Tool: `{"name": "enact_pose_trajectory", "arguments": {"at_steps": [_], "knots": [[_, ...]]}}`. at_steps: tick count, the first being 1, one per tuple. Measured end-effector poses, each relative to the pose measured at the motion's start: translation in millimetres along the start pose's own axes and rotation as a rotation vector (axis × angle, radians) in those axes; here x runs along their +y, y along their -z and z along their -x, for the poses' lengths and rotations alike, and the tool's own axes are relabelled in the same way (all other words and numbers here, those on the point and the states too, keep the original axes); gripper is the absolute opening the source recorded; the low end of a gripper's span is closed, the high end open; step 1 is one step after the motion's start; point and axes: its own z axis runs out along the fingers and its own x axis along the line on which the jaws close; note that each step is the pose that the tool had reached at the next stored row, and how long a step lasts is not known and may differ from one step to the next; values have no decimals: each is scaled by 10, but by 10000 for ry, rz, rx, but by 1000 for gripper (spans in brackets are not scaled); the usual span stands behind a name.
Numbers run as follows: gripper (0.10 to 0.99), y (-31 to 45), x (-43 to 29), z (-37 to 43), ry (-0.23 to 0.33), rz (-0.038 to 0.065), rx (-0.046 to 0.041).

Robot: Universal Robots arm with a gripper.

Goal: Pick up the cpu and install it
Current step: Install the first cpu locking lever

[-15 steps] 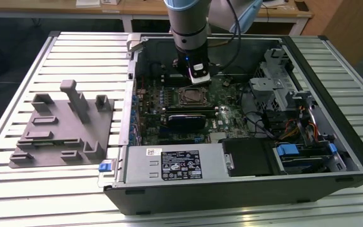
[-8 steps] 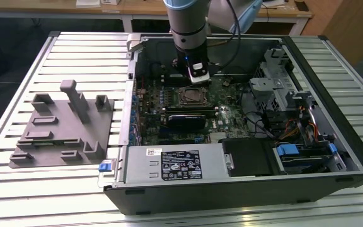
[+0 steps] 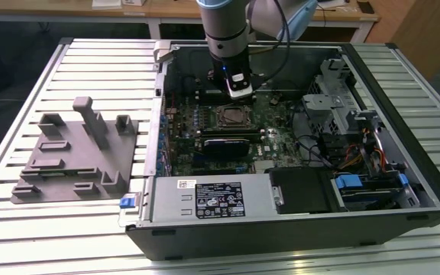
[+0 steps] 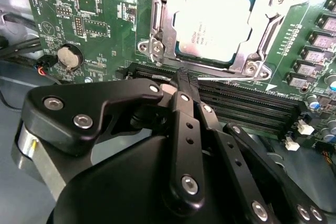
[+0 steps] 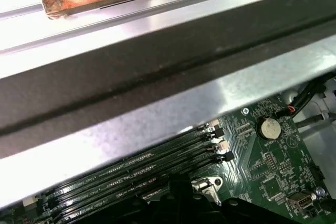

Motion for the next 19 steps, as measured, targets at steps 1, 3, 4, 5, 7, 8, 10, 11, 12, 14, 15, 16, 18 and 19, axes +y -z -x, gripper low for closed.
{"name": "enact_pose_trajectory", "arguments": {"at_steps": [1, 3, 4, 5, 7, 8, 10, 11, 12, 14, 15, 16, 18, 19], "knots": [[106, -1, 0, 0, 6, 1, -1], [106, -6, -1, -1, 50, 22, -27], [106, -10, -2, -1, 89, 40, -44], [106, -14, -3, -1, 128, 51, -51], [106, -20, -4, 0, 213, 65, -35], [106, -23, -4, 0, 263, 72, -23], [106, -30, -5, 1, 424, 95, 16], [106, -34, -6, 1, 531, 111, 42], [106, -39, -6, 3, 651, 128, 70], [106, -41, -6, 2, 752, 142, 95], [106, -41, -6, 2, 758, 143, 96], [106, -42, -6, 2, 766, 145, 98], [106, -42, -6, 3, 776, 139, 97], [106, -42, -6, 3, 784, 104, 85]]}}
